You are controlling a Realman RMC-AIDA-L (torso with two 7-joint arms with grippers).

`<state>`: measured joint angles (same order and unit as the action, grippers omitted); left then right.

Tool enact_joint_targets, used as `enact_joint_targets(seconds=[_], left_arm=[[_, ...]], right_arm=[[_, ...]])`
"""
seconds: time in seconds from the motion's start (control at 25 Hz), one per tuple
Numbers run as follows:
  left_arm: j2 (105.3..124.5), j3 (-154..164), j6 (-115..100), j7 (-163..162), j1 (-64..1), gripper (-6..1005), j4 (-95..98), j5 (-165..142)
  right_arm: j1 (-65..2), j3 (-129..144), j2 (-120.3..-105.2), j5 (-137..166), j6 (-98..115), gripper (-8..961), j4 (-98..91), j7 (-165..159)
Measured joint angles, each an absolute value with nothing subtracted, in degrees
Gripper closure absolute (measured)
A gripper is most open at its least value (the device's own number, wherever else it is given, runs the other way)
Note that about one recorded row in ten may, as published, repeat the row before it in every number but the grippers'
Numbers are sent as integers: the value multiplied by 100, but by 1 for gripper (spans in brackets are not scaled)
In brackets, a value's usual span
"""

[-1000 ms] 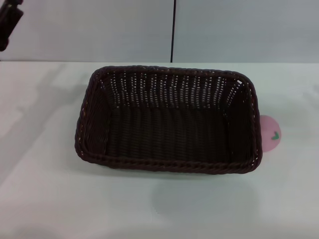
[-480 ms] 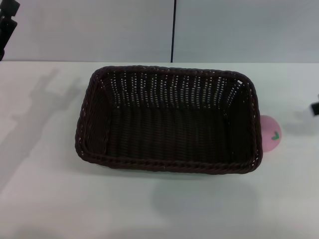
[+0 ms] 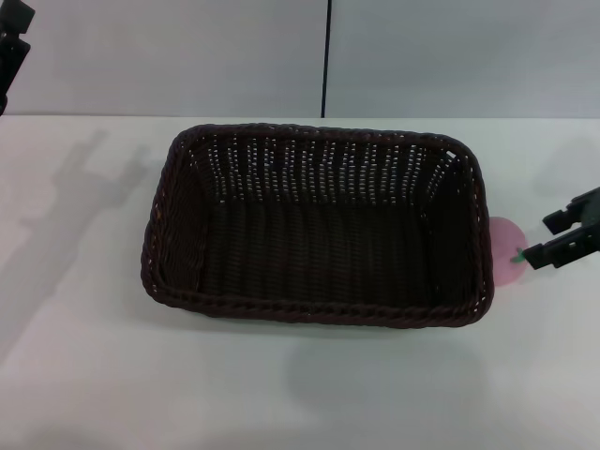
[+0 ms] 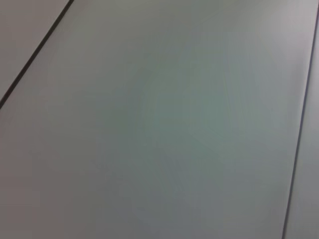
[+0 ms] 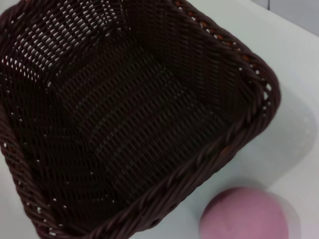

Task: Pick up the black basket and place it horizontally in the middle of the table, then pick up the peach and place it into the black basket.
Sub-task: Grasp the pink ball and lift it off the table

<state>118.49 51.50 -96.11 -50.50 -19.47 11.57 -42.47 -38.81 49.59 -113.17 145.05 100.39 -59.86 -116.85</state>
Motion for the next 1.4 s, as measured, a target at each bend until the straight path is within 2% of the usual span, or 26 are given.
enact_joint_targets(seconds=[0.16,0.32,0.68,0.96,1.16,1.32,1.4], left_arm=[[11848,5150,-9594,-5048,-1967,220,1110,-4228],[11847,5143,-9554,-5046,-1948,219,1070,-4209],[11847,5085,-9544,-5059,-1949,219,980,-4177],[11848,5087,-9544,-5087,-1973,219,901,-4151],[11847,5089,-9544,-5097,-1978,219,883,-4148],[11848,5089,-9528,-5095,-1978,219,878,-4148],[11848,5089,-9504,-5095,-1978,219,878,-4148]], right_arm=[[-3919,5094,-11356,14571,9824,228,-5888,-11712],[-3923,5184,-11465,14623,9591,229,-5855,-11716],[-3966,5710,-11530,14777,9106,231,-5579,-11813],[-3973,6034,-11640,14839,8827,230,-5501,-11834],[-3972,6046,-11672,14871,8811,408,-5542,-11834],[-3976,6047,-11681,14872,8827,610,-5559,-11833],[-3977,6046,-11681,14871,8832,622,-5560,-11833]])
